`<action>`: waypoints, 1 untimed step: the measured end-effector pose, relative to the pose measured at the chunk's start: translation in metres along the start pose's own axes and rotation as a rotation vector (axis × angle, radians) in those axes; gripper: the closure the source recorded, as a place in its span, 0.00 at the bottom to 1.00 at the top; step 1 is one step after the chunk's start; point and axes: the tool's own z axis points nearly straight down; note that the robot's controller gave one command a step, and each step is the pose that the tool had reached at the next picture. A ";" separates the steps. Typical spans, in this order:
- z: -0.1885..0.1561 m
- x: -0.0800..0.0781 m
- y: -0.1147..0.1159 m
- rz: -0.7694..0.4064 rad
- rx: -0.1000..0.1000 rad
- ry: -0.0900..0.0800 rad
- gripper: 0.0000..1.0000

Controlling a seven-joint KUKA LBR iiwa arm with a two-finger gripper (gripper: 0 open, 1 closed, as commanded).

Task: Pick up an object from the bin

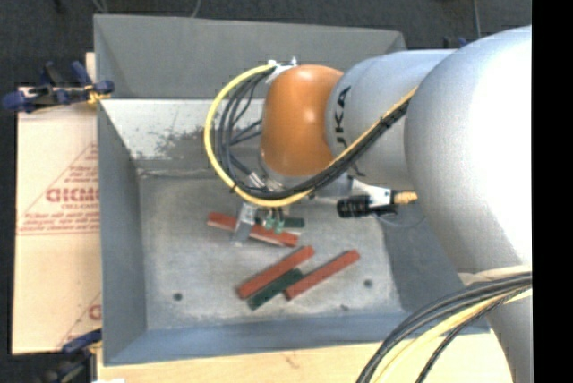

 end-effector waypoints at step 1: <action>-0.016 -0.002 0.001 0.000 -0.004 -0.007 1.00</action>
Offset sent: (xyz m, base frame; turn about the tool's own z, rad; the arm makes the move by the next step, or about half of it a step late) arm -0.0001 -0.0001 0.0020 0.0000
